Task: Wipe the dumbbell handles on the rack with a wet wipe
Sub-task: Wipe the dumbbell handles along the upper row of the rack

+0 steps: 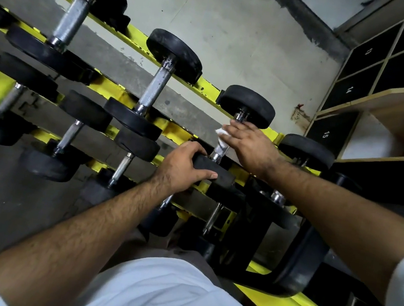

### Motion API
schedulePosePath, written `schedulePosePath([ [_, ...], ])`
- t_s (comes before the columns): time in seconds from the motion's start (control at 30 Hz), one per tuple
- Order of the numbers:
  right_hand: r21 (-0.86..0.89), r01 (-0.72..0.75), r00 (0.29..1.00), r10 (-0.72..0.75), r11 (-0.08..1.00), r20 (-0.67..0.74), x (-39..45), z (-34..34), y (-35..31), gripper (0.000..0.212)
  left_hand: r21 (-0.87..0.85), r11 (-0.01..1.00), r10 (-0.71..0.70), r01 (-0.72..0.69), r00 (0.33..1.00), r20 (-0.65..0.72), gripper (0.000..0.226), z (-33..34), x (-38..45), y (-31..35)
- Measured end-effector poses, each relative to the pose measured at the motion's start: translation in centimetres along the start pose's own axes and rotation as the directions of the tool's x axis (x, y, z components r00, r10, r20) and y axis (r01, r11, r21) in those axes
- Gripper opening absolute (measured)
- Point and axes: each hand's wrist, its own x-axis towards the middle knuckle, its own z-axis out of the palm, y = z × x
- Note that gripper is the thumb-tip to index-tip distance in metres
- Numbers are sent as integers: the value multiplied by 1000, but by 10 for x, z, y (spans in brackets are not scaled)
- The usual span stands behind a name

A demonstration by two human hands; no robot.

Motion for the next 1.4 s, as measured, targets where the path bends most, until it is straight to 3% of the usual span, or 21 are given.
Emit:
schedulePosePath([
  [0.07, 30, 19, 1000, -19, 999, 1, -6, 7, -10, 57, 1, 1000, -3, 3, 1000, 8, 57, 0, 0, 1],
  [0.17, 65, 226, 970, -231, 972, 72, -11, 7, -15, 54, 14, 1000, -9, 8, 1000, 18, 58, -2, -1, 3],
  [0.23, 15, 160, 987, -160, 987, 17, -4, 10, 3, 57, 33, 999, -5, 4, 1000, 28, 57, -4, -2, 5],
  [0.33, 44, -55, 993, 60, 997, -102, 2, 10, 9, 61, 76, 997, 5, -9, 999, 48, 56, -8, -3, 9],
  [0.43, 21, 186, 981, -185, 982, -51, -3, 15, -13, 50, 129, 992, -2, -8, 997, 71, 57, -8, -1, 10],
  [0.5, 12, 254, 967, -253, 967, -23, -3, 12, -8, 48, 164, 986, 11, -25, 997, 83, 55, -6, -1, 12],
  [0.63, 49, 13, 991, -6, 999, -137, 7, 10, 11, 49, 224, 972, 49, -65, 996, 79, 50, -1, -6, 20],
  [0.8, 71, 246, 964, -236, 967, -127, -17, 17, -9, 43, 307, 944, 106, -119, 993, 61, 47, 7, -16, 23],
  [0.9, 122, 154, 979, -135, 981, -150, -17, 11, 4, 44, 391, 911, 128, -135, 991, 44, 41, 13, -23, 32],
  [0.97, 255, 32, 972, 30, 966, -233, -24, 8, 8, 47, 449, 882, 137, -142, 990, 45, 36, 17, -27, 41],
  [1.03, 479, -76, 931, 235, 874, -281, -35, 10, 10, 46, 507, 847, 149, -159, 987, 61, 31, 19, -29, 48],
  [1.13, 787, -161, 886, 438, 595, -150, -55, 21, 15, 33, 588, 790, 157, -174, 984, 80, 32, 22, -31, 58],
  [1.27, 919, -99, 876, 471, 382, -101, -85, 28, 24, 23, 651, 727, 210, -219, 973, 93, 33, 44, -35, 77],
  [1.4, 931, -88, 882, 462, 354, -92, -113, 33, 39, 20, 658, 719, 210, -224, 972, 102, 31, 77, -34, 93],
])
